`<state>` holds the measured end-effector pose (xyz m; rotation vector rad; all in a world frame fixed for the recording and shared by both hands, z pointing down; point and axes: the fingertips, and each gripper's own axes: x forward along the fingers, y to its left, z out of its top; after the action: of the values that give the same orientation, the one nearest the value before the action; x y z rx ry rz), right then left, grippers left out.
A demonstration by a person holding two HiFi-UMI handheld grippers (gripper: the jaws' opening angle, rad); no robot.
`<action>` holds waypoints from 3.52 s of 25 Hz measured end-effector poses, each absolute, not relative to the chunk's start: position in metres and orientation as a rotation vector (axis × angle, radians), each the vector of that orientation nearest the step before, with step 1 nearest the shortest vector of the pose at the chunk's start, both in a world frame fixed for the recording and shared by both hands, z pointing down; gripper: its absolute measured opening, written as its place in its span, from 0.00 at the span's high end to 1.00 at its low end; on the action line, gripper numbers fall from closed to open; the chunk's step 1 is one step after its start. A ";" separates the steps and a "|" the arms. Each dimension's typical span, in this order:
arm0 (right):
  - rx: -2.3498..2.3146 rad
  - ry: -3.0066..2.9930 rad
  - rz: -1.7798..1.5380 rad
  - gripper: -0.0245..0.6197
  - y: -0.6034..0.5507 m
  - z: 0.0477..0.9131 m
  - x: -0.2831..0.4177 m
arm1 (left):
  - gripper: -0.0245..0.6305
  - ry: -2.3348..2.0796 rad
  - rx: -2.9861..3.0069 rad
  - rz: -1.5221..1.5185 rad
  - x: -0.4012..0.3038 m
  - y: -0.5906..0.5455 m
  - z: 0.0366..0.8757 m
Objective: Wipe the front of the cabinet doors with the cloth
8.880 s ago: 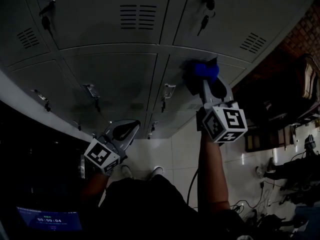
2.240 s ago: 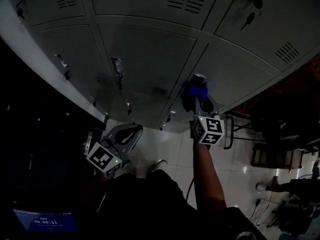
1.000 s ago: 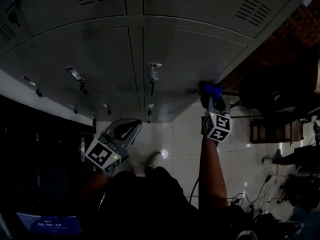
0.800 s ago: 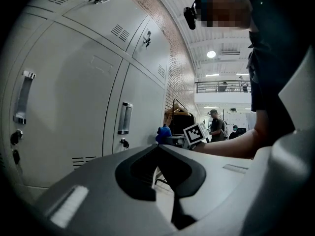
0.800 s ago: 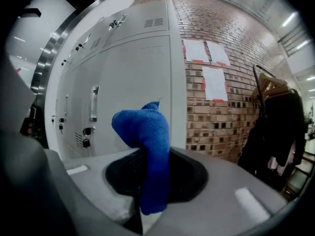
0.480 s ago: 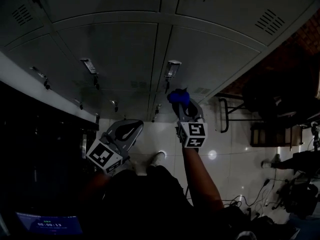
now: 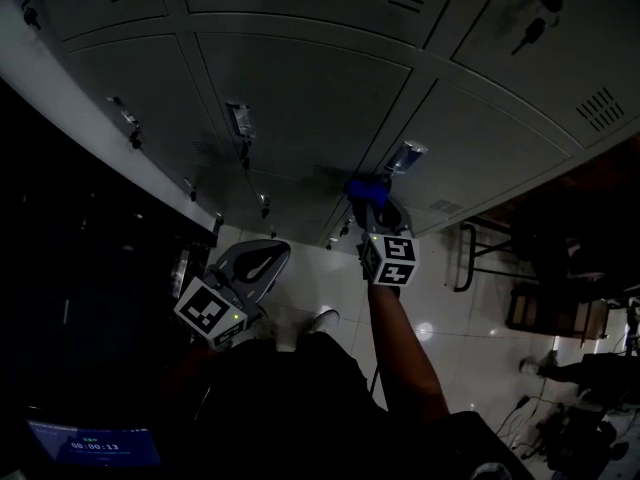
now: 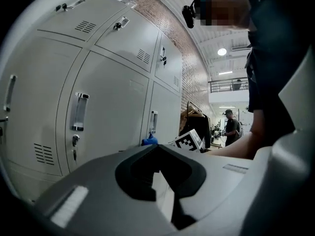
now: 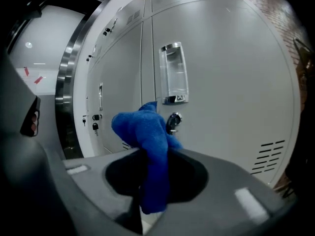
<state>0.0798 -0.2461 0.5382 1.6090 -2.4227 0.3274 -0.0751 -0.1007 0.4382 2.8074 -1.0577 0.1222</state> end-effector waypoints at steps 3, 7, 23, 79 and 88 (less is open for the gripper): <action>1.593 -2.412 0.304 0.83 -0.250 0.542 0.085 | 0.96 -1.079 2.799 0.112 -0.076 -0.103 0.437; 1.586 -2.387 0.277 0.83 -0.249 0.547 0.099 | 0.96 -1.060 2.804 0.115 -0.064 -0.107 0.436; 1.856 -2.201 0.353 0.83 -0.240 0.557 0.267 | 0.96 -0.880 2.857 0.125 0.037 -0.123 0.442; 1.242 -2.769 0.019 0.83 0.082 0.380 -0.111 | 0.96 -0.818 2.966 -0.023 -0.158 0.080 0.391; 1.230 -2.781 0.032 0.83 0.093 0.383 -0.079 | 0.96 -0.845 2.960 0.014 -0.132 0.086 0.391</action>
<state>-0.0791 0.0928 0.3831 1.2304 -2.7807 0.0321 -0.1322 0.0860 0.3913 2.9600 -0.8447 0.0139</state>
